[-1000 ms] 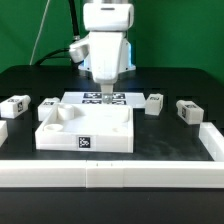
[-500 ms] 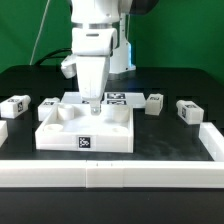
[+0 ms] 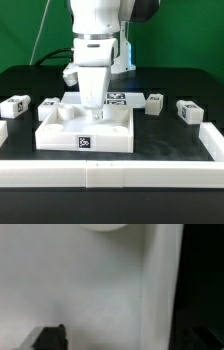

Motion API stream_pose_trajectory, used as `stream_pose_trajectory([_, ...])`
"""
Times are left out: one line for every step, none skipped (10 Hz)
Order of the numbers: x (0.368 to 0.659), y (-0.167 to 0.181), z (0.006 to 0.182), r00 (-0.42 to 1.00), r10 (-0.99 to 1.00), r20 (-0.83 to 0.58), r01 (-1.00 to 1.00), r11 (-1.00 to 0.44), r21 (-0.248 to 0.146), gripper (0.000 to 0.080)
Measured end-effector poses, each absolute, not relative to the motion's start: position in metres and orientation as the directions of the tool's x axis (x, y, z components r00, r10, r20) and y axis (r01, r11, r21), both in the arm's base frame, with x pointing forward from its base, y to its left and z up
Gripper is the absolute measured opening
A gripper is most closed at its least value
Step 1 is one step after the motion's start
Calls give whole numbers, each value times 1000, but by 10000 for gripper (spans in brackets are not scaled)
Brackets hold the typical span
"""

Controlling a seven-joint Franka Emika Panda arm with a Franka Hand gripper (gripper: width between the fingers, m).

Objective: Assemble one leg

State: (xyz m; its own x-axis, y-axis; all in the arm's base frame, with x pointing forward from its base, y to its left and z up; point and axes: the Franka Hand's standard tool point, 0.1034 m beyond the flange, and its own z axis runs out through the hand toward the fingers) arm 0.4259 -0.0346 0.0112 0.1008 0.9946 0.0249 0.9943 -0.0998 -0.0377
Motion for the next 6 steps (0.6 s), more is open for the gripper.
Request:
stream_pose_trajectory([426, -35, 11, 101, 995, 25, 994, -100, -38, 403])
stream_pose_trajectory([425, -35, 11, 101, 995, 25, 994, -100, -39, 403])
stream_pose_trajectory([425, -35, 11, 101, 995, 25, 994, -100, -40, 214])
stream_pose_trajectory([425, -35, 11, 101, 995, 25, 994, -100, -40, 214])
stream_pose_trajectory([426, -35, 11, 101, 995, 25, 994, -100, -38, 57])
stream_pose_trajectory([426, -35, 11, 101, 995, 25, 994, -100, -38, 57])
